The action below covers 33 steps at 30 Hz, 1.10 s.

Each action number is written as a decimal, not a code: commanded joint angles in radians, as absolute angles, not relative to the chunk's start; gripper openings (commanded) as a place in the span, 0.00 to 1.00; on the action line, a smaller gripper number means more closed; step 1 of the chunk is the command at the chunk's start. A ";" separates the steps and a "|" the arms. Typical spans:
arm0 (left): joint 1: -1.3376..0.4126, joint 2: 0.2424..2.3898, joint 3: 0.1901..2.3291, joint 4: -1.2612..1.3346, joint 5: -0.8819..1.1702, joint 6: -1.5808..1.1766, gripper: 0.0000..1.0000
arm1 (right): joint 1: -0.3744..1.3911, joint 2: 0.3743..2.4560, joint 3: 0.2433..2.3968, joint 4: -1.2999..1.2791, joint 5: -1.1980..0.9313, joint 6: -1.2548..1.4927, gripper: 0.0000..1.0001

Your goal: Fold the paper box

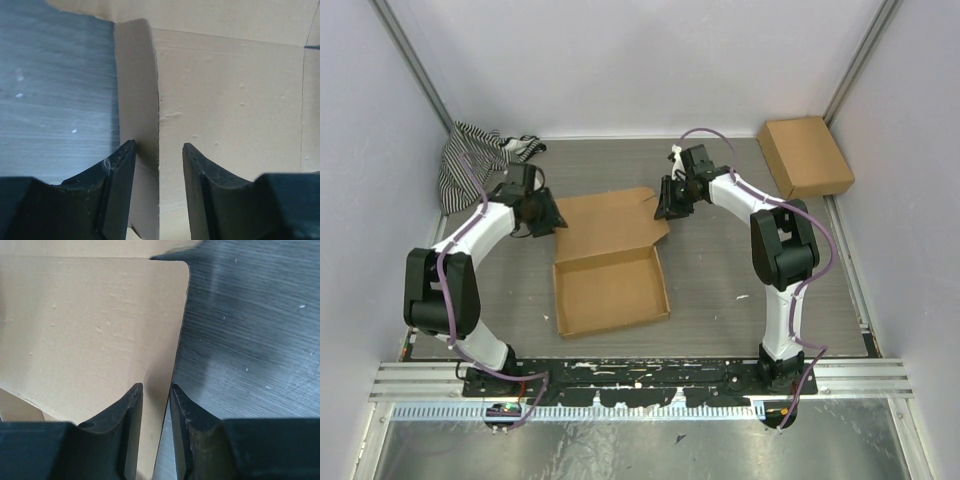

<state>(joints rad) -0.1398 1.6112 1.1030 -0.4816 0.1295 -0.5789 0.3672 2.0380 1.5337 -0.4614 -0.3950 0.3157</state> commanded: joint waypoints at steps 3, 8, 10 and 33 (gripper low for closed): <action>-0.257 1.682 1.222 -0.517 0.072 -0.520 0.48 | 0.373 1.964 1.595 -0.530 -0.355 0.287 0.32; -0.259 1.699 1.215 -0.503 0.080 -0.519 0.37 | 0.378 1.953 1.591 -0.549 -0.334 0.284 0.26; -0.260 1.708 1.225 -0.503 0.096 -0.515 0.26 | 0.382 1.954 1.598 -0.566 -0.312 0.284 0.17; -0.428 1.486 1.157 -0.237 -0.113 -0.433 0.00 | 0.496 1.709 1.460 -0.396 0.167 0.240 0.03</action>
